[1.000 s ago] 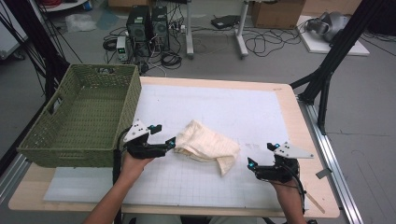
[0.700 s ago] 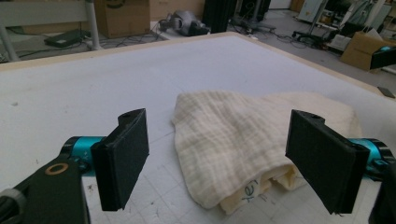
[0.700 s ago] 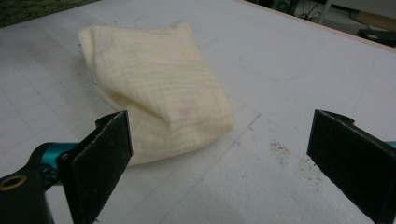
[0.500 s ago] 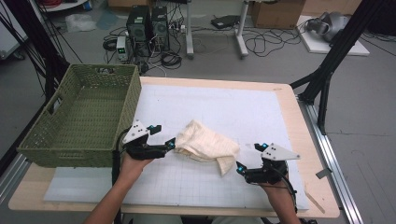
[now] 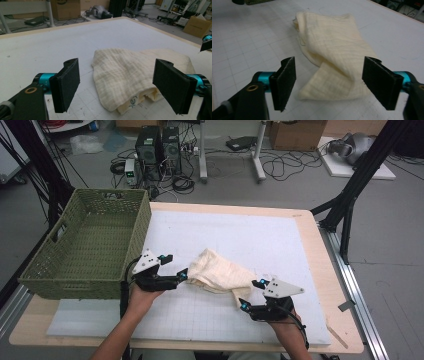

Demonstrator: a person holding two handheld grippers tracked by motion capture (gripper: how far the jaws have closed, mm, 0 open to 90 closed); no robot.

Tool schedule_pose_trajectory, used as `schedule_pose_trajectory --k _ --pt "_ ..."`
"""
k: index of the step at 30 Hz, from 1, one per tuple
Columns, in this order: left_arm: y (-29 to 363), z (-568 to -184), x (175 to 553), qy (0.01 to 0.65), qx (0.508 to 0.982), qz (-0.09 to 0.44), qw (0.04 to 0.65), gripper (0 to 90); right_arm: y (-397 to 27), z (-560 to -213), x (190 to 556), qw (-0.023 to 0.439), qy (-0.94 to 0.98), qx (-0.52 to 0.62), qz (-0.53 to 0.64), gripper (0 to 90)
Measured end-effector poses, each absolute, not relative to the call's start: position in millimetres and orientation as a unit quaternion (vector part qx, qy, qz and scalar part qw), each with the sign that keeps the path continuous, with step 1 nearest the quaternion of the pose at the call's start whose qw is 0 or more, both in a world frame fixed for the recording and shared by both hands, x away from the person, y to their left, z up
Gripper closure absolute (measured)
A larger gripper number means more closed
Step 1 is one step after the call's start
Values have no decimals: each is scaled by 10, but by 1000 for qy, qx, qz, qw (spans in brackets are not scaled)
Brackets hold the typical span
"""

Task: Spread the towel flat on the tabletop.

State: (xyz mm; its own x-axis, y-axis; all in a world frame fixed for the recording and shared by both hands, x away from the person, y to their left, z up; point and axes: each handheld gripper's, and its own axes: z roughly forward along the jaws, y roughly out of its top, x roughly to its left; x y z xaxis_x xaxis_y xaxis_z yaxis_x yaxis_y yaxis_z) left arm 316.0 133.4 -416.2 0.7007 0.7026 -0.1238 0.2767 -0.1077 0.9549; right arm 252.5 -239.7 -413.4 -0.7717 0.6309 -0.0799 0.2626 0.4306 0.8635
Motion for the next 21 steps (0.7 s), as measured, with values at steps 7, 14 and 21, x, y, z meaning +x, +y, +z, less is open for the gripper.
schedule_pose_trajectory --k 7,14,21 --pt "1355 -4170 3169 344 718 185 577 222 -2310 -4151 2542 194 821 268 466 292" --pt "1383 -4166 3174 348 714 189 578 224 -2232 -4185 2541 184 828 259 462 343" --pt "1396 -4168 3178 350 714 188 577 226 -2119 -4276 2591 179 848 252 431 394"
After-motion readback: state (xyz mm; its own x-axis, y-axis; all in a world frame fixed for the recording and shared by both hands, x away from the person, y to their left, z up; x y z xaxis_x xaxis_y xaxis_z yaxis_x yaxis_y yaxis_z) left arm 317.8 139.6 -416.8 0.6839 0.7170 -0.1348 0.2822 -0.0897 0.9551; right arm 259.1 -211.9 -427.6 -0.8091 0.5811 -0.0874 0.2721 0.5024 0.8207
